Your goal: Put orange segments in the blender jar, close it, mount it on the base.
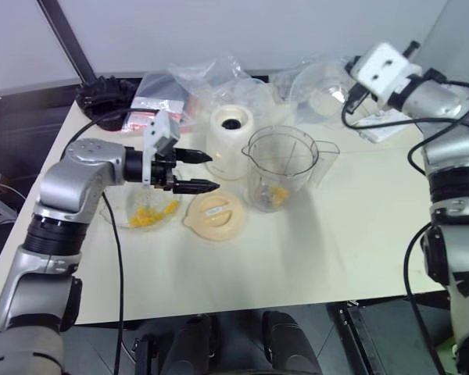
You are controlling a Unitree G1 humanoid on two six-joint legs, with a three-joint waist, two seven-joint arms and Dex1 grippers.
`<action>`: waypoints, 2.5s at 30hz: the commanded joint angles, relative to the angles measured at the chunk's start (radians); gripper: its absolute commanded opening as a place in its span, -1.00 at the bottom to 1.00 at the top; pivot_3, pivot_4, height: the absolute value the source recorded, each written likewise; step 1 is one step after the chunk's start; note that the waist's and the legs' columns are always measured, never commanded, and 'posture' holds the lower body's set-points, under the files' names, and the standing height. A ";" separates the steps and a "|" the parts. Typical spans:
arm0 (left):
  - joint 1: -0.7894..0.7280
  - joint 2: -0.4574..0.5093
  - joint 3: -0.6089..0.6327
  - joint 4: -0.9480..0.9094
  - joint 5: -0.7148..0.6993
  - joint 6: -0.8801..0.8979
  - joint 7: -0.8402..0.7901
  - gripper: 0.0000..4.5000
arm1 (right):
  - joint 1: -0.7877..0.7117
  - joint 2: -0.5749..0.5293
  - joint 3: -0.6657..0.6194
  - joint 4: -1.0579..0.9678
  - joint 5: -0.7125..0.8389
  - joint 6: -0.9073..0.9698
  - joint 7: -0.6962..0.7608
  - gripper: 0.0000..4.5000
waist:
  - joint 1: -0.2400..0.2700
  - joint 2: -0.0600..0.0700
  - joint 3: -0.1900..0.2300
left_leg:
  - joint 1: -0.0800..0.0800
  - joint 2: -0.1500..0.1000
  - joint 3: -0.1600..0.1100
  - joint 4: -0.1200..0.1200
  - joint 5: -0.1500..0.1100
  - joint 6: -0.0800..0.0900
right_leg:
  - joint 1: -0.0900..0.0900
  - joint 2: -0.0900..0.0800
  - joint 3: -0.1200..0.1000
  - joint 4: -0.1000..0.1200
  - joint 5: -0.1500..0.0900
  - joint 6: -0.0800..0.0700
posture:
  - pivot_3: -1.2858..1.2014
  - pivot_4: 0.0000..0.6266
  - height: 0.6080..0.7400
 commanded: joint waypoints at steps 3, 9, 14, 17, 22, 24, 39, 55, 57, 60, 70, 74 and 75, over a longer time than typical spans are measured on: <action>-0.028 -0.011 0.053 -0.039 -0.059 0.038 0.008 0.70 | 0.021 -0.007 -0.176 -0.118 0.171 0.239 -0.056 -1.00 | 0.005 0.000 0.000 | 0.000 0.000 0.000 0.000 0.000 0.000 | 0.000 0.000 0.000 0.000 0.000 0.000 | 0.03 -0.52 1.00; -0.010 -0.007 0.075 -0.076 -0.090 0.068 0.030 0.70 | 0.191 -0.007 -0.377 -0.262 0.274 0.449 -0.237 -1.00 | 0.009 0.000 0.000 | 0.000 0.000 0.000 0.000 0.000 0.000 | 0.000 0.000 0.000 0.000 0.000 0.000 | 0.03 -0.52 1.00; 0.021 -0.031 0.113 -0.107 -0.098 0.080 0.115 0.70 | 0.428 0.064 -0.499 -0.391 0.309 0.504 -0.397 -1.00 | 0.023 0.000 0.000 | 0.000 0.000 0.000 0.000 0.000 0.000 | 0.000 0.000 0.001 0.001 0.000 0.000 | 0.03 -0.52 1.00; 0.064 -0.014 0.114 -0.165 -0.118 0.112 0.119 0.70 | 0.519 0.135 -0.547 -0.442 0.338 0.496 -0.473 -1.00 | 0.018 0.000 0.000 | 0.000 0.000 0.002 0.000 0.000 0.000 | -0.001 0.000 0.003 0.002 0.000 0.000 | 0.03 -0.52 1.00; 0.108 0.015 0.080 -0.217 -0.106 0.112 0.106 0.70 | 0.604 0.223 -0.546 -0.437 0.350 0.431 -0.534 -1.00 | 0.014 0.000 -0.001 | 0.002 0.000 0.004 0.000 0.000 0.000 | -0.002 0.001 0.006 0.005 0.000 0.000 | 0.03 -0.52 1.00; 0.115 0.018 0.071 -0.230 -0.109 0.116 0.105 0.70 | 0.616 0.248 -0.534 -0.405 0.344 0.401 -0.557 -1.00 | 0.017 0.000 -0.001 | 0.002 0.000 0.004 0.000 0.000 0.000 | -0.002 0.001 0.006 0.005 0.000 0.000 | 0.03 -0.52 1.00; 0.147 0.016 0.049 -0.255 -0.103 0.114 0.127 0.70 | 0.582 0.265 -0.471 -0.042 0.327 0.266 -0.590 -1.00 | 0.017 0.000 -0.001 | 0.003 0.000 0.004 0.000 0.000 0.000 | -0.001 0.002 0.007 0.005 0.000 0.000 | 0.03 -0.52 1.00; 0.139 0.018 0.036 -0.246 -0.092 0.112 0.125 0.70 | 0.701 0.257 -0.433 -0.155 0.323 0.258 -0.577 0.98 | -0.002 0.000 -0.001 | 0.003 0.000 0.004 -0.001 0.000 0.000 | 0.000 0.002 0.008 0.004 0.000 0.000 | 0.03 -0.52 1.00; 0.137 0.015 0.033 -0.239 -0.089 0.109 0.125 0.70 | 0.759 0.265 -0.416 -0.254 0.321 0.275 -0.571 0.98 | -0.002 0.000 -0.001 | 0.003 0.000 0.004 -0.001 0.000 0.000 | 0.000 0.002 0.008 0.004 0.000 0.000 | 0.03 -0.52 1.00; 0.131 0.010 0.027 -0.216 -0.079 0.095 0.118 0.70 | 0.835 0.274 -0.400 -0.372 0.319 0.298 -0.561 0.98 | -0.002 0.000 -0.001 | 0.003 0.000 0.004 -0.001 0.000 0.000 | 0.000 0.002 0.008 0.004 0.000 0.000 | 0.03 -0.52 1.00; 0.079 0.082 -0.016 -0.047 0.028 -0.021 0.026 0.70 | 1.247 0.287 -0.458 -1.001 0.427 0.448 -0.458 0.98 | 0.012 -0.001 -0.001 | 0.004 0.000 0.004 -0.001 0.000 0.001 | 0.000 0.003 0.008 0.005 -0.001 0.001 | 0.03 -0.52 1.00; 0.038 0.044 -0.074 0.060 0.085 -0.090 -0.020 0.70 | 1.468 0.273 -0.536 -1.198 0.597 0.448 -0.271 0.98 | 0.031 -0.001 -0.002 | 0.004 0.000 0.004 -0.001 0.000 0.001 | 0.001 0.002 0.008 0.004 -0.002 0.001 | 0.03 -0.52 1.00; 0.028 0.027 -0.092 0.096 0.103 -0.111 -0.032 0.70 | 1.516 0.266 -0.555 -1.232 0.622 0.463 -0.243 0.98 | 0.030 -0.002 -0.002 | 0.004 0.000 0.004 -0.001 0.000 0.001 | 0.002 0.002 0.008 0.003 -0.002 0.002 | 0.03 -0.52 1.00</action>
